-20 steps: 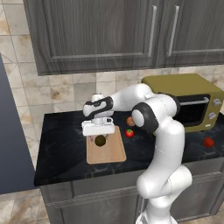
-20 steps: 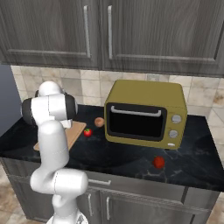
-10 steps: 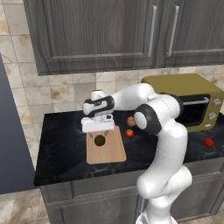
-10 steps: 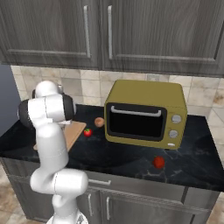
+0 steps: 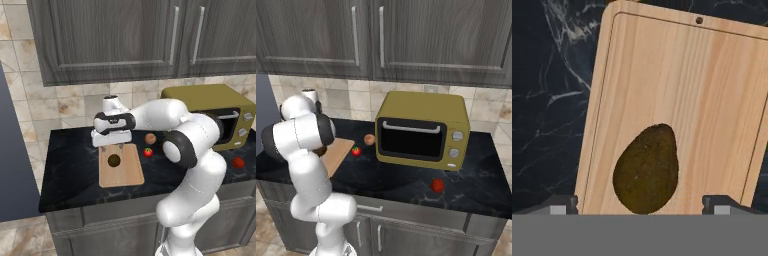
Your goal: Place the avocado, onion, tomato, and bell pepper on the cutting board.
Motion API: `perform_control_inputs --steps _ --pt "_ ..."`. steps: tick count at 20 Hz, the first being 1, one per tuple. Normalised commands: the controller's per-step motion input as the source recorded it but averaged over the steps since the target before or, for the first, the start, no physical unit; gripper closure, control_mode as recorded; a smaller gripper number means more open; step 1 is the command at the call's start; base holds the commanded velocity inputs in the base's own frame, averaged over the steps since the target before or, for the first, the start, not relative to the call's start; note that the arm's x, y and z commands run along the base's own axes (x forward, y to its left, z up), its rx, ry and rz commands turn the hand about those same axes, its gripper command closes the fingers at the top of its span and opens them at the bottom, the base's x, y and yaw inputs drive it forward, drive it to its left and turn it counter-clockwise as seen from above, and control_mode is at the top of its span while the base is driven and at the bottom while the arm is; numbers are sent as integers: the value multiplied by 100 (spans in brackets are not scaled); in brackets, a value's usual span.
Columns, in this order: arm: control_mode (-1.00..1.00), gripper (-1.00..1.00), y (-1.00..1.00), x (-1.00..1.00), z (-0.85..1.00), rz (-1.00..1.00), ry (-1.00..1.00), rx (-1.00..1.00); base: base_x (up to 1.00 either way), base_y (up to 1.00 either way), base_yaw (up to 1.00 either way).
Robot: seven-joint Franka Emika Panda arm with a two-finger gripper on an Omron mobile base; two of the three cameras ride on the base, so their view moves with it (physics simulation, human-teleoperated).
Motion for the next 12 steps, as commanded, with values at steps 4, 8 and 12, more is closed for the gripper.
perform_control_inputs --steps 4,8,12 --pt "-100 -100 -6 -44 43 0 -24 0 0 0 0" --pt "-100 -100 -14 -49 55 0 -20 0 0 0 0" --pt "-100 -100 -20 -49 51 0 -17 0 0 0 0"
